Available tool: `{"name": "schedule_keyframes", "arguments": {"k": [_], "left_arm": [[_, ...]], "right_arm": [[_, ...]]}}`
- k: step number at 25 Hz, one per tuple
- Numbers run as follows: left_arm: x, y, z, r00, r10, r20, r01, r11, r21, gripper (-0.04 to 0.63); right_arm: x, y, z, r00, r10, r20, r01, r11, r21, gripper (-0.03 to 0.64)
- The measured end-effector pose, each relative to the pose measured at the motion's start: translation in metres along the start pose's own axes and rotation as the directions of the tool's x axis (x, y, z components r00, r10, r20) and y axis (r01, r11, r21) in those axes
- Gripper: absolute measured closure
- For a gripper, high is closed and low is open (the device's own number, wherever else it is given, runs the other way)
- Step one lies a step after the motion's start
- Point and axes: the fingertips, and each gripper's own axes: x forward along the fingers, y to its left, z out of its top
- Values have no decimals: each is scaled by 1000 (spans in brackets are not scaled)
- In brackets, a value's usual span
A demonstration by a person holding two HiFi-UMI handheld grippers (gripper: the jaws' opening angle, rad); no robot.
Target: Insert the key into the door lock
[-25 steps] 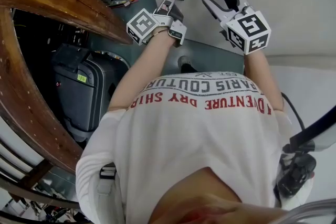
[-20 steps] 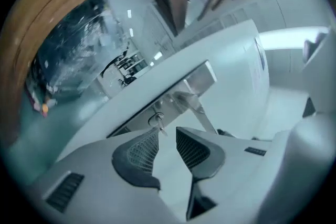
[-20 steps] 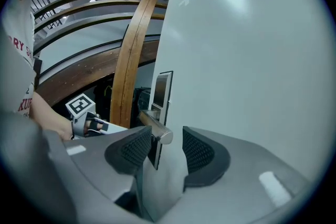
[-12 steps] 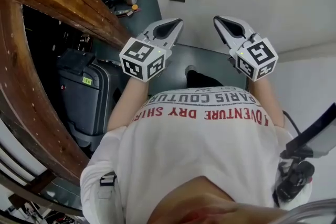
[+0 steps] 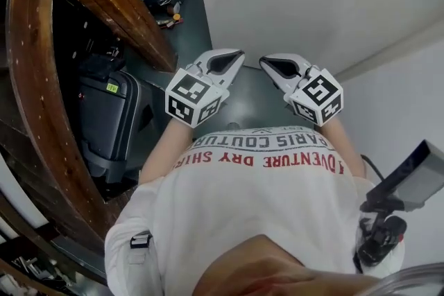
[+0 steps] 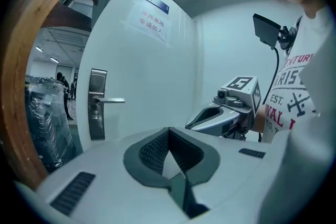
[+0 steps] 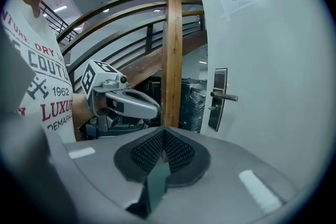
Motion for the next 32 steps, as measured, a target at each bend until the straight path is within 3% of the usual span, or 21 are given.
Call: {"name": "schedule_keyframes", "arguments": {"k": [4,10,15,23,32], "left_arm": [[-17,-92,-28,999,-20,-26,19,999,-30,594],[-46,-265,-65,993,-104,-50,104,995,-5,594],[-86,-364,-70,994,-101,-45,99,995,-31,594],[-141,-445,-55,998,-60,-35,60,998,-22,594],[-174,-469,-52,1000,-25,-14,24,999,-23,594]], "right_arm": [[-71,55,-42,1000,-16,-21,17,999,39,615],[-189,159,-102,998,-13,-61,16,999,48,615],[-271,226,-119,998,-31,-60,35,997,66,615],[-332,292,-97,1000,-26,10,25,998,49,615],[-341,323,-88,1000,-14,20,14,1000,13,615]]}}
